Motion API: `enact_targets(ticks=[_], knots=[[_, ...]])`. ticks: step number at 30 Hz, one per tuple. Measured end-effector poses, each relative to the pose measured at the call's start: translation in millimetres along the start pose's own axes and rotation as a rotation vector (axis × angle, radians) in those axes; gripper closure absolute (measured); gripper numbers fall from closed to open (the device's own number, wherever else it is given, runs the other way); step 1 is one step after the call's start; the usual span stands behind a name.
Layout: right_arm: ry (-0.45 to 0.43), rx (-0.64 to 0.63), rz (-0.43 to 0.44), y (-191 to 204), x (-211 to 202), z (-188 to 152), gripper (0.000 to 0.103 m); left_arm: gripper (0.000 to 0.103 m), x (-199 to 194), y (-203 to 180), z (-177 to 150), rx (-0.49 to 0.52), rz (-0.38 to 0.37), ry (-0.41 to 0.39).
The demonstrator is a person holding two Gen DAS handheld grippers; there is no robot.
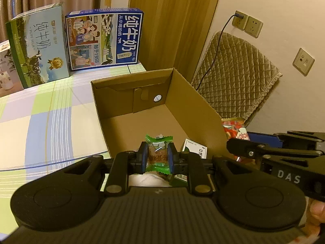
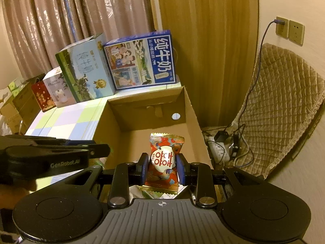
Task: Organize objects
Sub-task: 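Open the left tool to drop the green candy while the right tool releases its candy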
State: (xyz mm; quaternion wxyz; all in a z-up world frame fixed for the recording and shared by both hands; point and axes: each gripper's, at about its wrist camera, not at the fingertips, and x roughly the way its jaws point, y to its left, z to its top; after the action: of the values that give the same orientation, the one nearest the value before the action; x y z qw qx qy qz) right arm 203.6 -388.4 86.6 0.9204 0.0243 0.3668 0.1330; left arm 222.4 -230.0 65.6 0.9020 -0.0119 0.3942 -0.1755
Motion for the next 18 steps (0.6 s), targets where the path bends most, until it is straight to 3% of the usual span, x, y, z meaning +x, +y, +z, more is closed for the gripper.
enact_targets(ticks=[1,3,18], knots=[[0.0,0.002,0.0,-1,0,0,0.076,0.084,3,1,1,-0.002,-0.001,-0.001],[-0.002,0.004,0.002,-1,0,1,0.076,0.071,9,7,5,-0.015,-0.015,0.0],[-0.01,0.051,0.062,3,6,3,0.075,0.066,-17,30,3,-0.027,0.035,-0.028]])
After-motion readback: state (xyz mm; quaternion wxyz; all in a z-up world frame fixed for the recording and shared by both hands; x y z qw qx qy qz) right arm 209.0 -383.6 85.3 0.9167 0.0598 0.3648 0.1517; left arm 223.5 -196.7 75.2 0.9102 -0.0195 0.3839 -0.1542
